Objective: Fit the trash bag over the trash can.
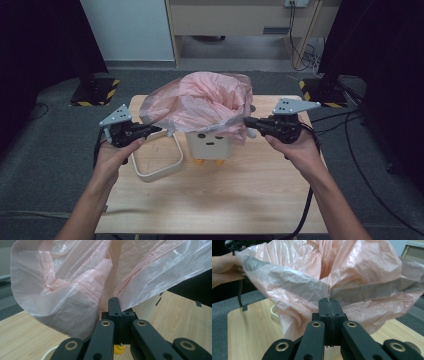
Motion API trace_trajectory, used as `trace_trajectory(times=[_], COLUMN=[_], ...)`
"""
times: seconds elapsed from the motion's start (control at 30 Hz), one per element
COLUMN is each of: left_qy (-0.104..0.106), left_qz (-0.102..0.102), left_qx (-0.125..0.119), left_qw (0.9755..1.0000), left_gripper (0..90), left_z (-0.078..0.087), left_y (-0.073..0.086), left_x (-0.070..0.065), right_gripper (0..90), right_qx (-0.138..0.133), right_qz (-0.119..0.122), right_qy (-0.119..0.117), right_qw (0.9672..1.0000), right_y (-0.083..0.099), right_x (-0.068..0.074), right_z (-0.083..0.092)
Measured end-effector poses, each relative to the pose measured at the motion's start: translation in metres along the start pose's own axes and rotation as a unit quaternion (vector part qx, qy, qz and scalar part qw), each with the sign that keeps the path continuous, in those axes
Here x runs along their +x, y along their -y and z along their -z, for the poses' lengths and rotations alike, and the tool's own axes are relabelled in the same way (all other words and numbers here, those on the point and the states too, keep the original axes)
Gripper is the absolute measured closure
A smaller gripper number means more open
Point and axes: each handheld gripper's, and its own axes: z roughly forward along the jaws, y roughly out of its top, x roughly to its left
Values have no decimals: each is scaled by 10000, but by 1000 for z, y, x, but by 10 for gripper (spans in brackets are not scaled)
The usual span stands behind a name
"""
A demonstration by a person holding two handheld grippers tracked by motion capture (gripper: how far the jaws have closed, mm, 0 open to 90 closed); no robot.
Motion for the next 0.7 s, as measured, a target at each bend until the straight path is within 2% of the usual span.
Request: trace_trajectory(times=[0.37, 0.53, 0.7], left_qy=[1, -110, -123], left_qz=[37, -15, 18], left_qx=[222, 338, 412], left_qw=[9997, 9994, 9991], left_gripper=[900, 900, 900], left_z=[-3, -4, -6], left_y=[18, 25, 33], left_x=[2, 3, 3], right_gripper=[900, 900, 900], right_qx=[204, 338, 507], right_qz=[-15, -54, -68], right_qy=[13, 20, 53], right_qw=[9998, 9994, 9987], right_y=[27, 38, 51], right_x=[5, 6, 7], right_z=[9, 8, 4])
